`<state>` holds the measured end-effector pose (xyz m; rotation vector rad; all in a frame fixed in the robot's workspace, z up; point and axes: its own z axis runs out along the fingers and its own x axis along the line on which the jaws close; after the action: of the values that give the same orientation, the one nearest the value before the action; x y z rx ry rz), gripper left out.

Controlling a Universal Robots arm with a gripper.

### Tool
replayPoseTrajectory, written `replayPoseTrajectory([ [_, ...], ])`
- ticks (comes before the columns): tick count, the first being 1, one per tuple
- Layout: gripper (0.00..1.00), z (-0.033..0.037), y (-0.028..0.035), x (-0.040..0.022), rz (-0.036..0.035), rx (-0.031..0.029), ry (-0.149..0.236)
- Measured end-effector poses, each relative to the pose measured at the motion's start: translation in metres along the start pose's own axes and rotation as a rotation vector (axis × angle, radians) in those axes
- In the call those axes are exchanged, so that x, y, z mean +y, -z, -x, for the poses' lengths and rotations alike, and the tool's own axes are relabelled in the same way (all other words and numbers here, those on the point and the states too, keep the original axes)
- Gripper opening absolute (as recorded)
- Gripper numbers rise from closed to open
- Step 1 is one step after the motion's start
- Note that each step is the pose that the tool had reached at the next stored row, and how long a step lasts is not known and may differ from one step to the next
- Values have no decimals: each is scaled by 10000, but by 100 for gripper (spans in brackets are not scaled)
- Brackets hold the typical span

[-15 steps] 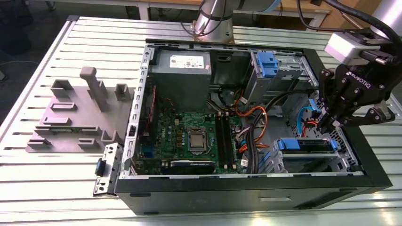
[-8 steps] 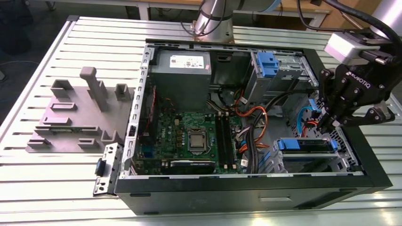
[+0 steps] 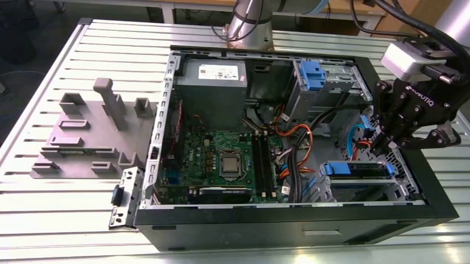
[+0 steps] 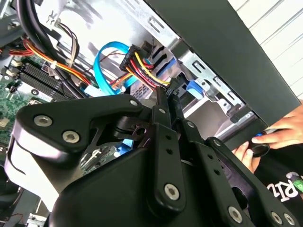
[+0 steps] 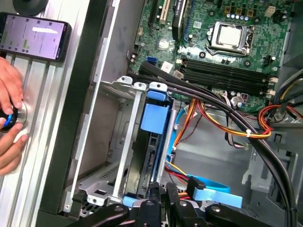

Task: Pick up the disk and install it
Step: 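Insert the first disk wire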

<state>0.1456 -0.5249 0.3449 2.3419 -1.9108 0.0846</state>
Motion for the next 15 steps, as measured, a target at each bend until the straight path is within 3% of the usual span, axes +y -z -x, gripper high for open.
replayPoseTrajectory([
  [6, 17, -72, -23, 64, -23, -2, 5],
  [11, 17, -80, -72, 110, -90, -6, -29],
  [15, 17, -85, -83, 128, -191, 15, -53],
])
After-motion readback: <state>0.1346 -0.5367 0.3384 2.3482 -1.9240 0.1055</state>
